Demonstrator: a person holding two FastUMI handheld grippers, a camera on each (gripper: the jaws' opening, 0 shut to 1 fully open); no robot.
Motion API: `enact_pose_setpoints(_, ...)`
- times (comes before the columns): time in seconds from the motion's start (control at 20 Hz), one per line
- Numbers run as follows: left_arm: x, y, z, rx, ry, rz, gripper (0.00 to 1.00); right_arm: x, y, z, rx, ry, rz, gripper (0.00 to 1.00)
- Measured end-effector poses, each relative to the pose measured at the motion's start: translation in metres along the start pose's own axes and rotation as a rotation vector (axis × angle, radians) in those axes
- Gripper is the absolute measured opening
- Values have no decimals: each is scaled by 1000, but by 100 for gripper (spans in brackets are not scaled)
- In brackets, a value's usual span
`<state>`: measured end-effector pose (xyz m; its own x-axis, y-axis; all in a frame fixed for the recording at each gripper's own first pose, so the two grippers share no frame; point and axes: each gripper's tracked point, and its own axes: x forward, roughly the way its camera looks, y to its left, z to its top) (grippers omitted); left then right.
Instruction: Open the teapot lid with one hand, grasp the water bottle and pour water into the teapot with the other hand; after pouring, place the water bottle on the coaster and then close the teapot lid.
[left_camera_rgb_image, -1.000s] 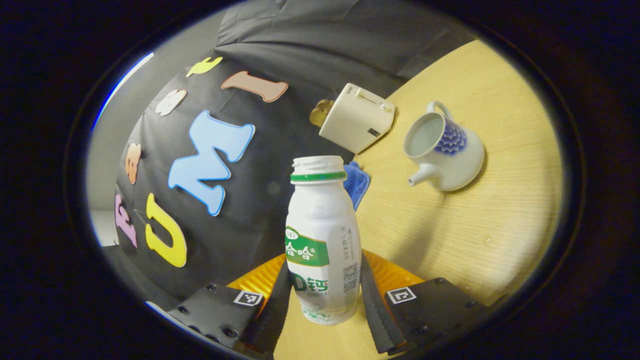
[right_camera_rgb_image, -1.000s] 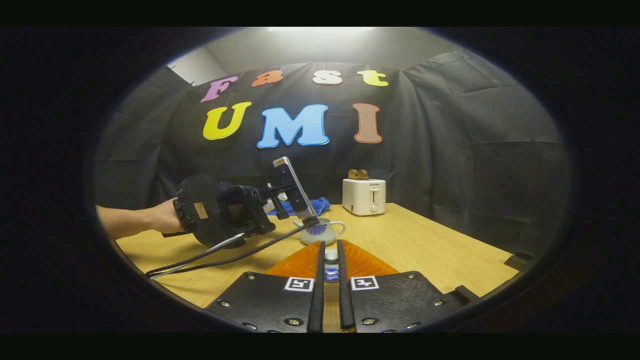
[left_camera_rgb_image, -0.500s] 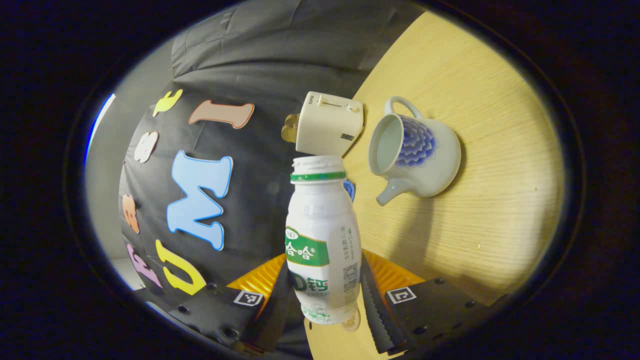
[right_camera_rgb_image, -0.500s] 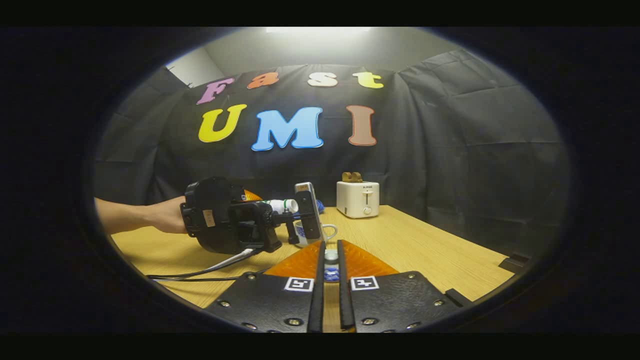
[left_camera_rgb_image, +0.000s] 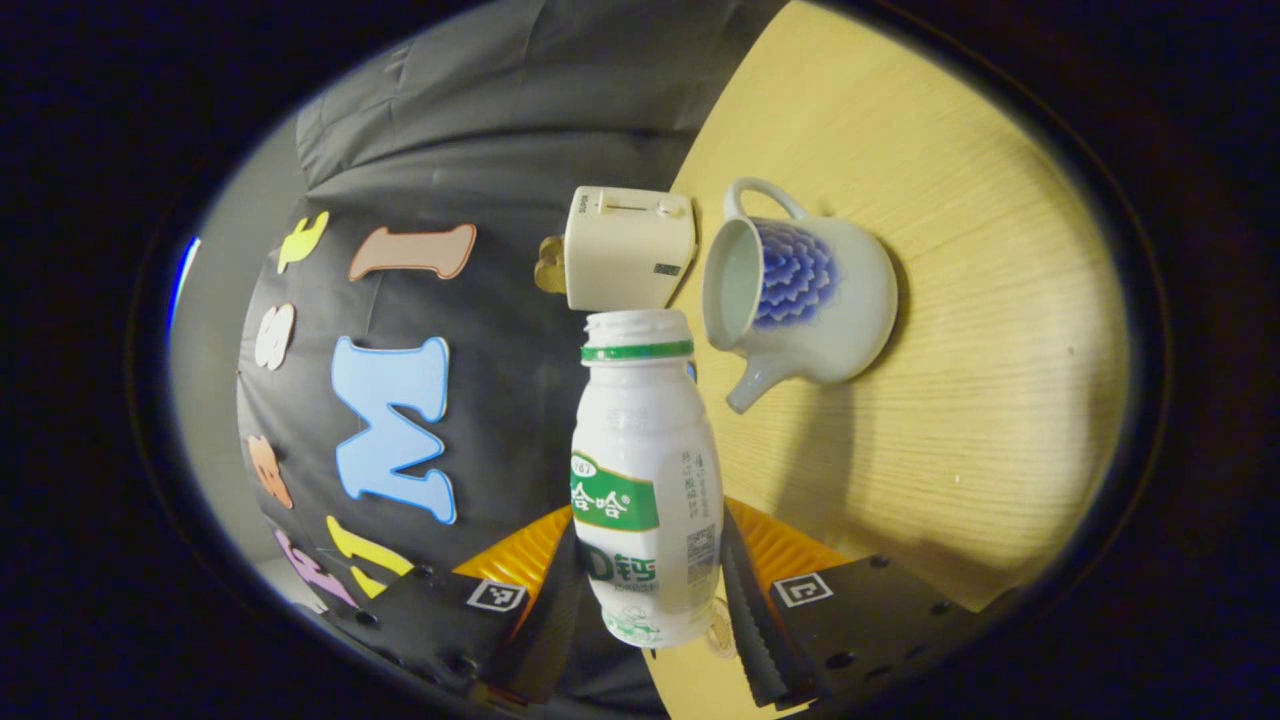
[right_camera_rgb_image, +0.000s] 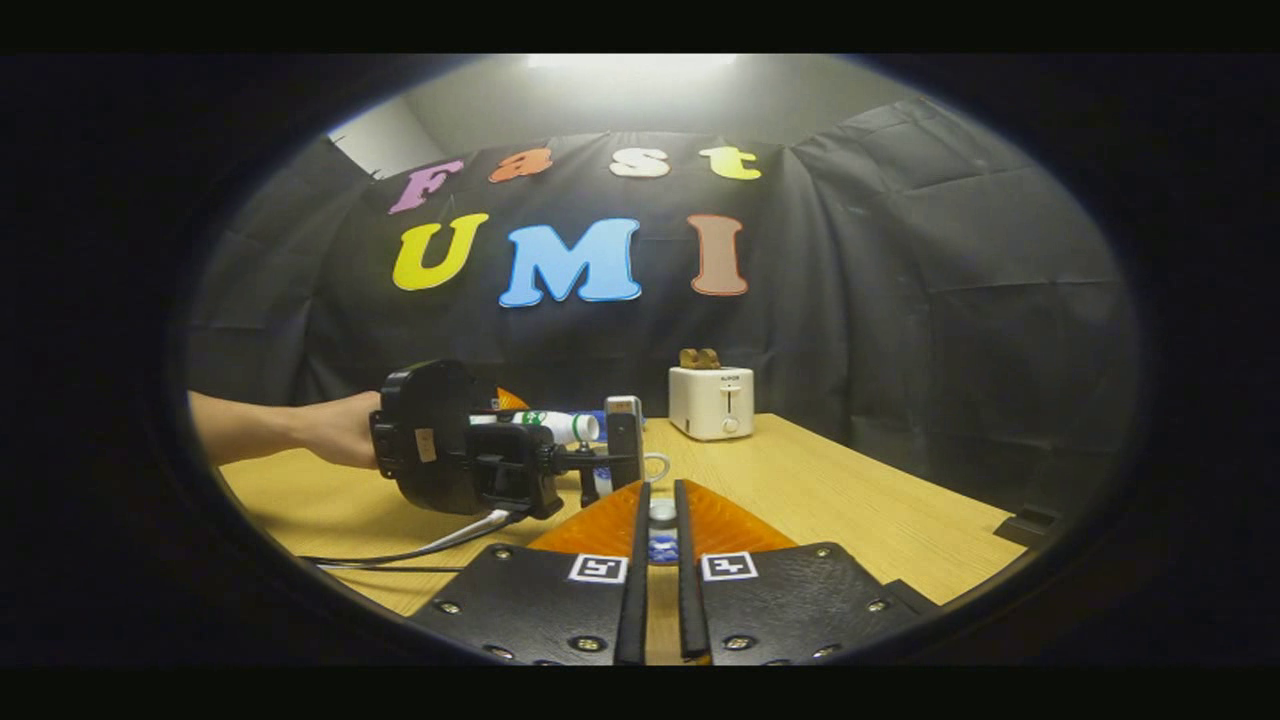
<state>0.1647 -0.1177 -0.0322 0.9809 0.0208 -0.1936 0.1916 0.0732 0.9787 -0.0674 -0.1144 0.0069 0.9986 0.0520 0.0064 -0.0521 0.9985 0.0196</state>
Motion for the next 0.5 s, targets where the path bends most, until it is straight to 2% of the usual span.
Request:
enact_pose_setpoints(0.05, -1, -2, 0, 10, 3, -6, 82, 0, -1, 0, -1, -1, -1, 13)
enact_pose_setpoints(0.1, 1, -2, 0, 13, 3, -10, 67, 1, -1, 0, -2, 0, -3, 13)
enact_pose_setpoints(0.15, 1, -3, 0, 18, 5, -16, 75, 0, -1, 0, -2, 2, -1, 13)
enact_pose_setpoints(0.5, -1, 3, 0, 100, 18, -16, 75, 1, 1, -6, -8, 23, 6, 13)
